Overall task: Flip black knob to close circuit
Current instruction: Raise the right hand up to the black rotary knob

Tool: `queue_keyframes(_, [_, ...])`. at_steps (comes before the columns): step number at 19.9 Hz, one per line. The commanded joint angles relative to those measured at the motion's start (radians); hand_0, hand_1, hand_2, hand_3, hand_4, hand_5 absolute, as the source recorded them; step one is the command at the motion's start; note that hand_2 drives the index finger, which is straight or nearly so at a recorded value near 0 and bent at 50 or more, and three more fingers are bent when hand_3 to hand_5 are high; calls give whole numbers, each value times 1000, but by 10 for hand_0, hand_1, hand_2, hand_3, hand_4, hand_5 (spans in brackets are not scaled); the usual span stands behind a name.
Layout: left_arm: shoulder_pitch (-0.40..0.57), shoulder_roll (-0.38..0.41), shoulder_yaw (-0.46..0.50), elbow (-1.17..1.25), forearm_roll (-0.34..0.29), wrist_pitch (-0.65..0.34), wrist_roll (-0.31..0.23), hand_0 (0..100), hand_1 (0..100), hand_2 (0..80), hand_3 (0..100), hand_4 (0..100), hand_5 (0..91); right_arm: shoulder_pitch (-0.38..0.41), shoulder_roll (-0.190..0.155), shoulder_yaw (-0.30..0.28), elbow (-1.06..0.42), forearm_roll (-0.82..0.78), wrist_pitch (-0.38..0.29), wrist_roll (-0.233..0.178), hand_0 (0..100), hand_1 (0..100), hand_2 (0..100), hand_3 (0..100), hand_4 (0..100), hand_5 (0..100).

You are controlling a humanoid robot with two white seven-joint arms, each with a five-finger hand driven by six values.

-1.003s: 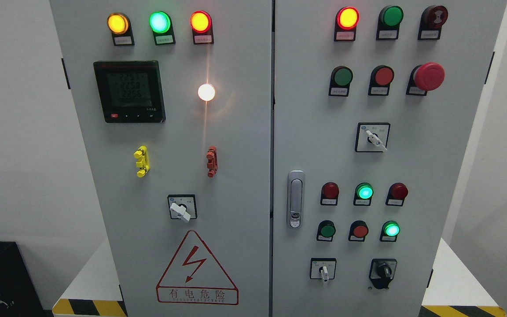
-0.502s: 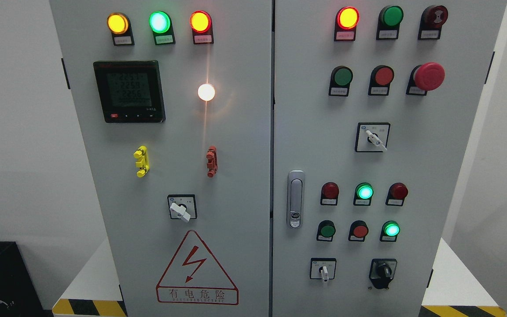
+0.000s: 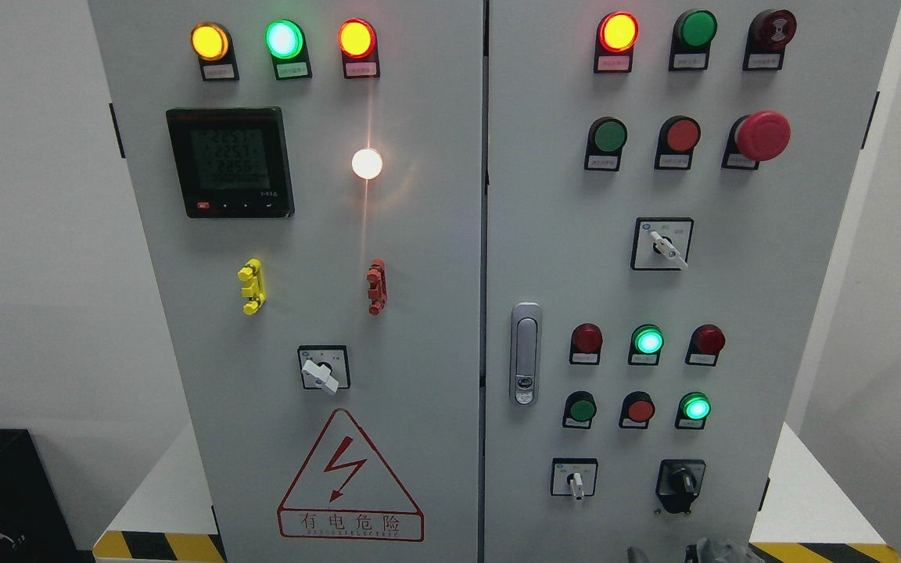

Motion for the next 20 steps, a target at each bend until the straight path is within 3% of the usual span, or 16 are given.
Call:
queue_keyframes(1, [22,1,0,-23,0,-1,0,120,556,0,0,0,0,-24,-6,-48,16,24,2,11,0,0,881,1000,889,921])
queue_keyframes(5, [22,1,0,-23,0,-1,0,120,556,0,0,0,0,-36,-6,-56,13,22,25,40,0,0,881,1000,887,921])
queue_keyframes(20, [22,1,0,-23,0,-1,0,120,556,0,0,0,0,-81,-21,-88,13,25,27,63,0,0,879,1000,885,921])
